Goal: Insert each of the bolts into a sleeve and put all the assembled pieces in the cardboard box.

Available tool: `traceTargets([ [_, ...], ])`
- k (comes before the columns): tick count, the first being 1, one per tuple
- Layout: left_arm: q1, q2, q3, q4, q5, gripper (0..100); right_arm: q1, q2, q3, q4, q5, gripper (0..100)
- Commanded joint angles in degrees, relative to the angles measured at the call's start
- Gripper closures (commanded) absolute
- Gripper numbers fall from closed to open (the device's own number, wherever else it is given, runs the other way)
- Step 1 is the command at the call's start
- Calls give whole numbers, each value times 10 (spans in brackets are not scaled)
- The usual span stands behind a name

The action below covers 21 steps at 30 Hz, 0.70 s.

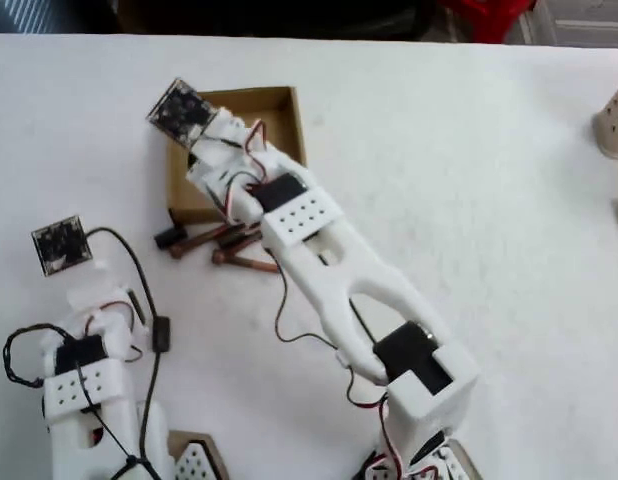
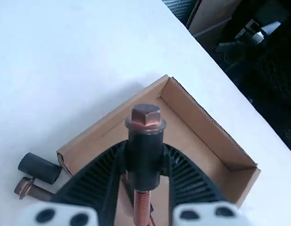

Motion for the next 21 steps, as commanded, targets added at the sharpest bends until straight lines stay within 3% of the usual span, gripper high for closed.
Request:
traceTargets([
  [1, -4, -6, -19, -14, 9, 973, 58, -92, -63, 182, -8, 982],
  [4, -3, -6, -19, -14, 9, 972, 102, -145, -62, 241, -5, 982],
  [9, 12, -6, -18, -26, 9, 972, 132, -153, -66, 247, -4, 982],
  [15, 10, -7, -11, -30, 10, 972, 154, -57, -84, 186, -4, 982],
  [21, 10, -7, -11, -31, 11, 972, 156, 82, -208, 196, -4, 982],
])
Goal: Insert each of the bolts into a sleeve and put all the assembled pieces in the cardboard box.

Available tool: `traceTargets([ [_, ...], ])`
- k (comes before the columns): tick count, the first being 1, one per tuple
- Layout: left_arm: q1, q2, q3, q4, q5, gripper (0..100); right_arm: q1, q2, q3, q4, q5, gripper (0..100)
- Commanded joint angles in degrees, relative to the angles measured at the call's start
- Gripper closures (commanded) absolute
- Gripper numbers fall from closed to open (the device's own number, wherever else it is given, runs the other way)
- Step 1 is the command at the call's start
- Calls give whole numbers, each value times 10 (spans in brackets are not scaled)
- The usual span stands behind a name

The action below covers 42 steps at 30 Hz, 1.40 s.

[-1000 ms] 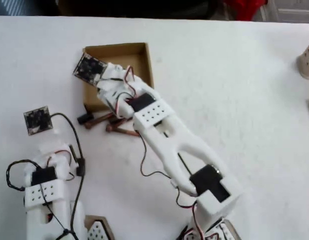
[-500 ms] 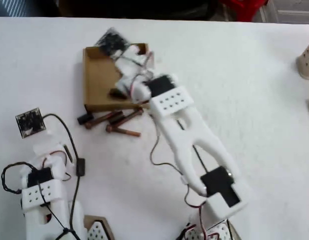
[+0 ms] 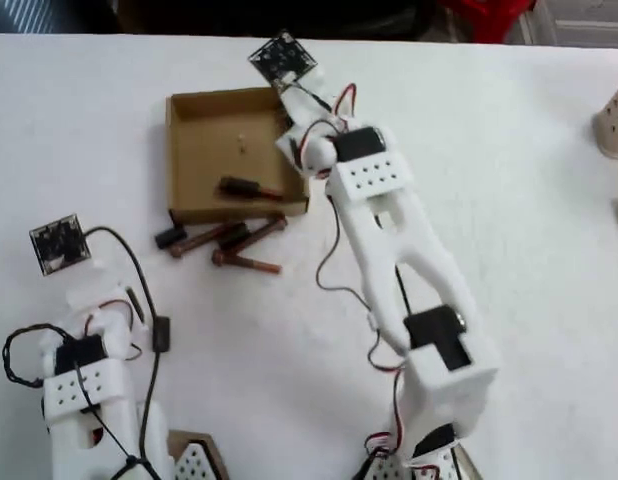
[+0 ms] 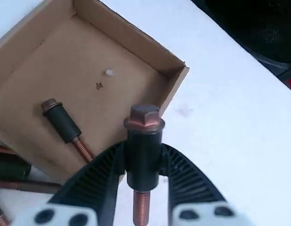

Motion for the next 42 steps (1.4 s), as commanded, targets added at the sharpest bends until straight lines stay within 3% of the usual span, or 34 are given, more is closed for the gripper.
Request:
traceTargets([
  [1, 10, -7, -11, -18, 8, 972, 0, 80, -125, 0, 0, 982],
  [8, 12, -7, -11, -22, 8, 972, -1, 163, -213, 64, 83, 981],
  [19, 13, -6, -10, -33, 8, 972, -29, 100, -214, 186, 113, 936],
  [27, 13, -6, -10, -33, 8, 972, -85, 70, -212, 157, 115, 937],
  [33, 10, -6, -9, -31, 8, 972, -75, 104, -212, 153, 133, 927],
  [39, 10, -6, -9, -30, 8, 972, -94, 128, -217, 173, 145, 775],
  [42, 10, -6, -9, -30, 8, 972, -93, 136, -217, 173, 177, 747],
])
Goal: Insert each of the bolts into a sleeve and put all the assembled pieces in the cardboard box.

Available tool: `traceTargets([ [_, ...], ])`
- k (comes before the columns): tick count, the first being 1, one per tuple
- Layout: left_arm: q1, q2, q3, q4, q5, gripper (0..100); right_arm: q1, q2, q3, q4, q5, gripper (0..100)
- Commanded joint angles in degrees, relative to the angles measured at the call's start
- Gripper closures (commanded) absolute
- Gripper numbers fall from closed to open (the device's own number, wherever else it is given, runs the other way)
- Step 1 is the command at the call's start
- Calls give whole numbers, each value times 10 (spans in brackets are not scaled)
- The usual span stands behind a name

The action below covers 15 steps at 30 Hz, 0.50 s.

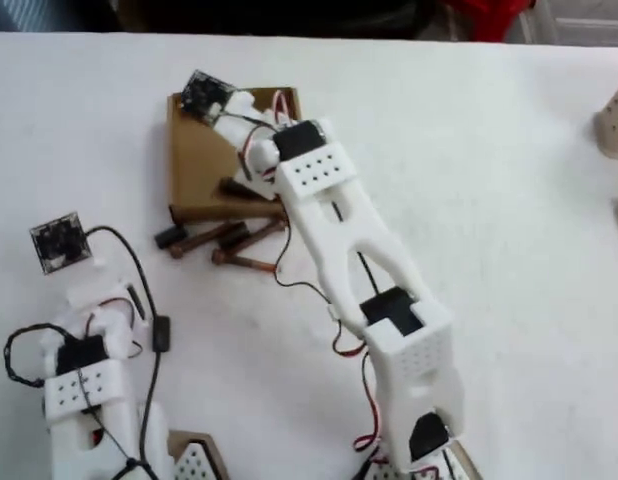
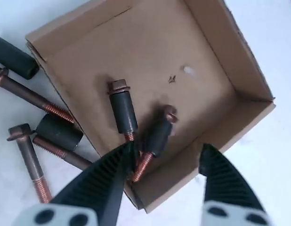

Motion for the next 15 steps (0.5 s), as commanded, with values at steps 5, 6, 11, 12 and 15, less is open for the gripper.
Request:
traceTargets([
  [5, 4, -6, -9, -13, 6, 972, 0, -12, -44, 36, 36, 792],
  [6, 4, -6, -9, -14, 6, 972, 0, -20, -49, 51, 35, 807],
  [11, 4, -6, -9, -17, 6, 972, -4, -74, -62, 130, 33, 886],
  [12, 4, -6, -9, -17, 6, 972, -4, -87, -58, 144, 33, 899],
  [15, 5, -6, -9, -17, 6, 972, 0, -118, -58, 197, 33, 924],
])
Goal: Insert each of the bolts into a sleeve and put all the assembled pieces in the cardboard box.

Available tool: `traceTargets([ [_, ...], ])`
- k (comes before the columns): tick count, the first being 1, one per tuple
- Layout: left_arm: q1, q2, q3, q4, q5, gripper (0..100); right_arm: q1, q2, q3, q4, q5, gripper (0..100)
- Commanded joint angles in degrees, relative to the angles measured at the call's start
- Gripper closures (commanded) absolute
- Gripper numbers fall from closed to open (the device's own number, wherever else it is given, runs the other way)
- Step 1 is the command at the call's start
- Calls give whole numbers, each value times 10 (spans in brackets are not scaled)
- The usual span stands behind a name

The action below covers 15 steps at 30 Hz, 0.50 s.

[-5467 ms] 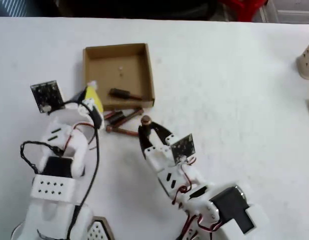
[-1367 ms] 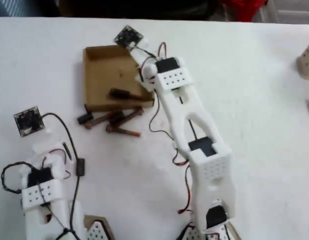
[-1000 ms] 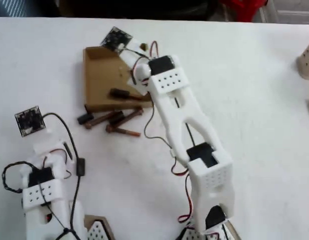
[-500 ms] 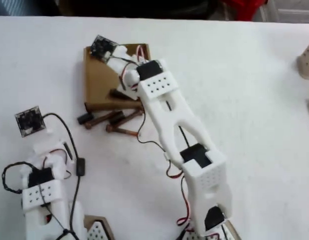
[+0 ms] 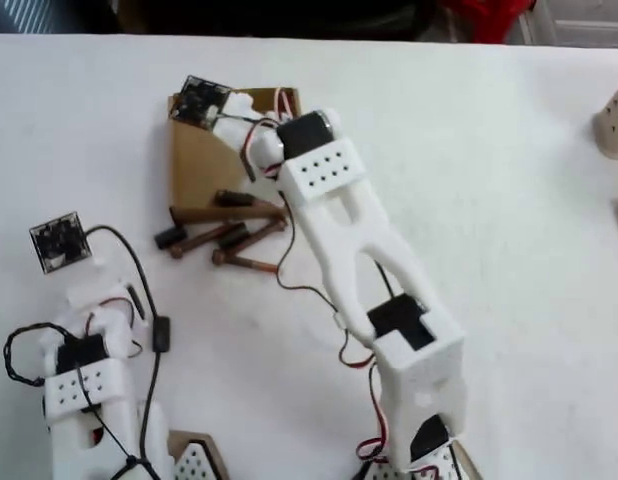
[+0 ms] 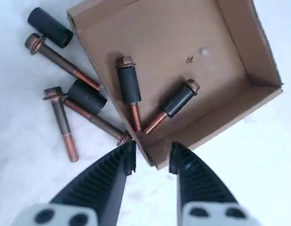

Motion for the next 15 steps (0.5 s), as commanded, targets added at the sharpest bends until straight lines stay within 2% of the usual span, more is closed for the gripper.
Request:
traceTargets([
  [1, 5, -6, -9, -17, 6, 972, 4, -79, -22, 75, 4, 928],
  [9, 5, -6, -9, -17, 6, 972, 80, -129, 1, 154, -65, 927],
  [12, 4, -6, -9, -17, 6, 972, 97, -150, 86, 124, -70, 926],
  [15, 4, -6, -9, -17, 6, 972, 100, -198, 213, 37, -71, 926],
])
